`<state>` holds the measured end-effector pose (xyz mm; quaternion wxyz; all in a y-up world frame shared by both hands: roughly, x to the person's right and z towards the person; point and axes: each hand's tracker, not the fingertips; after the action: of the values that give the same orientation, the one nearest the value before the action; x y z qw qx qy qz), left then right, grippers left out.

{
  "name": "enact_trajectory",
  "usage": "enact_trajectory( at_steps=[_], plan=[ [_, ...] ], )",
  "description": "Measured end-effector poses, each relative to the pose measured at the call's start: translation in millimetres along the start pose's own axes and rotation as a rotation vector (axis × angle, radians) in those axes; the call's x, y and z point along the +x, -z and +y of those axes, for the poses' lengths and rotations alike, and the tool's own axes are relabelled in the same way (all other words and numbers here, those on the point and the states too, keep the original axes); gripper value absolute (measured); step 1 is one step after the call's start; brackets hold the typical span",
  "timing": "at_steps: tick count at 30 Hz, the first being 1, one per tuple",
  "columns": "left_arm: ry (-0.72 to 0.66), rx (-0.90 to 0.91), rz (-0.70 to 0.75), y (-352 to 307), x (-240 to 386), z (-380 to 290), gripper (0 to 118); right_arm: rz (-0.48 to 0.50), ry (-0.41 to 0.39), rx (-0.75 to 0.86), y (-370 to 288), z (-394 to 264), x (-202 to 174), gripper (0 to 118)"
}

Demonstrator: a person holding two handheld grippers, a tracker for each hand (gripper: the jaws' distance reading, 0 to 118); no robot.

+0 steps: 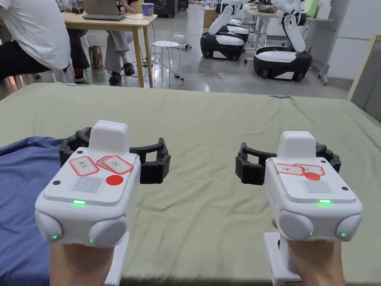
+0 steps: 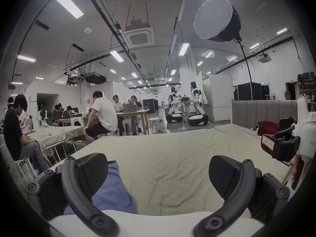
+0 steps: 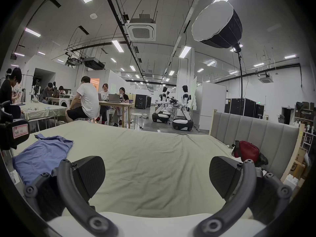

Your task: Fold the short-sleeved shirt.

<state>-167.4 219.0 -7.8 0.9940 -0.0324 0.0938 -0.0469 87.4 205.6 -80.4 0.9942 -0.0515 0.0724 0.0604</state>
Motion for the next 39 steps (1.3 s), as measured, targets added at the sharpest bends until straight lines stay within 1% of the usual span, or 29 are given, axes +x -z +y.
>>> enact_trajectory(
  at_steps=[17,21,23,26,34,39],
  plan=[
    [0.025,0.033,0.021,-2.5,0.5,6.6,118,0.0,0.012,0.029,-2.1,6.6,2.2,118],
    [0.002,0.033,0.019,-2.7,-1.3,5.4,118,0.004,0.003,0.034,-2.3,5.8,1.8,118],
    [-0.006,0.041,0.021,-3.3,-2.6,4.3,118,0.025,0.017,0.035,-2.0,4.9,2.9,118],
    [-0.001,0.04,0.019,-3.3,-2.3,4.6,118,0.02,0.035,0.032,-1.4,3.7,3.7,118],
    [0.002,0.038,0.023,-3.6,-1.2,4.4,118,0.006,0.012,0.027,-1.5,4.0,2.9,118],
    [0.002,0.042,0.026,-4.3,-1.1,4.5,118,0.015,0.025,0.027,-1.6,3.1,3.7,118]
  ],
)
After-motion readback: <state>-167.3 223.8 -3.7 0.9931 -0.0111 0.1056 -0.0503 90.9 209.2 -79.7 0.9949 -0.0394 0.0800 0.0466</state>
